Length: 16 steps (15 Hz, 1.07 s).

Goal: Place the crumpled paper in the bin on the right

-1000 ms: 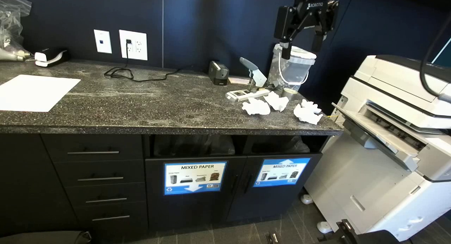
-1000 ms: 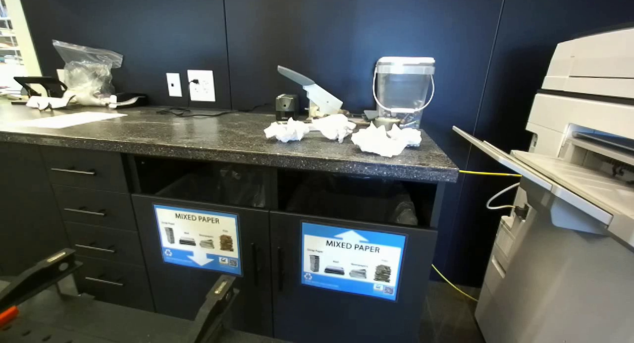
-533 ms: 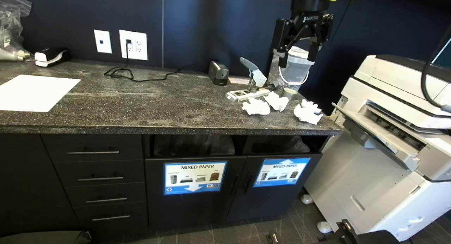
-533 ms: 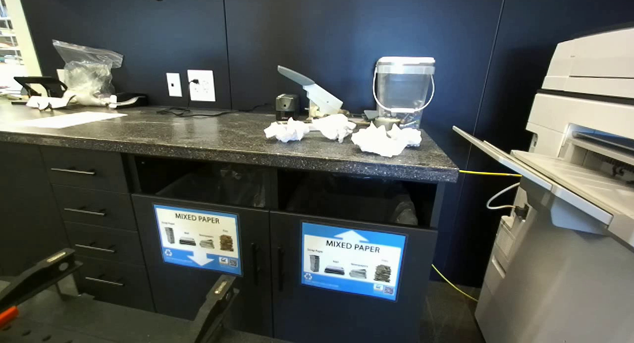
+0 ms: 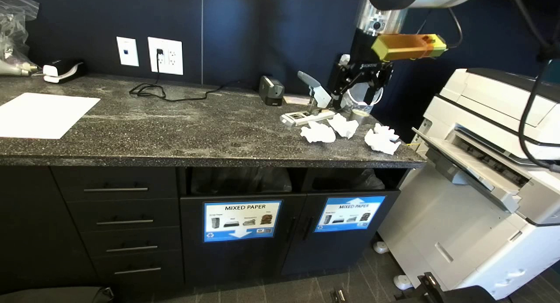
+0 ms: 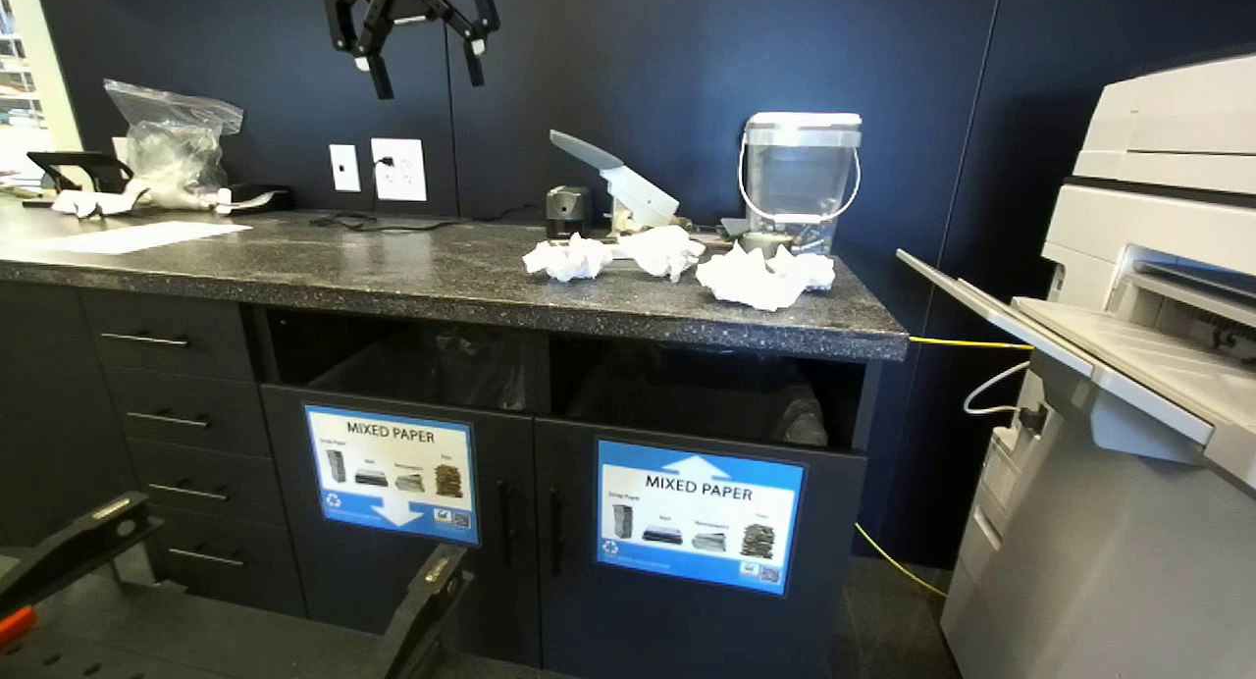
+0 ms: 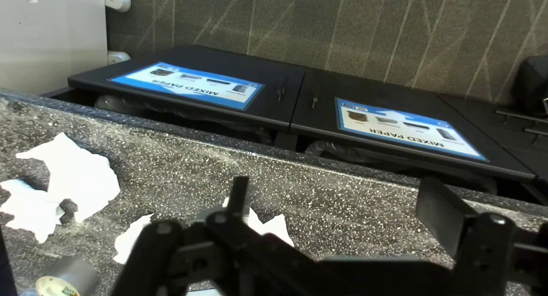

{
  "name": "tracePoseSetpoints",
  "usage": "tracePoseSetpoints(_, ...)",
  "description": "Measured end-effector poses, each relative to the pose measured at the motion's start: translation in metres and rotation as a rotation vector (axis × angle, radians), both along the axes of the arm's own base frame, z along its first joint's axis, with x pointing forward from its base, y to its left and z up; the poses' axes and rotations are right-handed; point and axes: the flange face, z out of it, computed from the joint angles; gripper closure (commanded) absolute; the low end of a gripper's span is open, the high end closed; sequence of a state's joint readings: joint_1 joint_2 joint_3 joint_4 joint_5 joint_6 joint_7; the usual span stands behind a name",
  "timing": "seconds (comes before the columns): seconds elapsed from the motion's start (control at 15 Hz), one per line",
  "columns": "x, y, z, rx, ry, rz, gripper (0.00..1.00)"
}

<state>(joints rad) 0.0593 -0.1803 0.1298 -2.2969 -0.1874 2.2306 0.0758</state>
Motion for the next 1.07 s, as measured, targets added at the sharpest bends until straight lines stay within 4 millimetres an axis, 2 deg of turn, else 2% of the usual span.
tracePoseSetpoints(0.27,0.025,-0.022,-0.044,0.033,-0.011,-0.032,0.00)
tracePoseSetpoints(0.6,0.062,-0.059,-0.094,0.056,-0.016,-0.096,0.00)
tracePoseSetpoints(0.87,0.091,-0.084,-0.111,0.057,-0.029,-0.135,0.00)
tracePoseSetpoints(1.07,0.108,-0.091,-0.115,0.066,-0.051,-0.144,0.00)
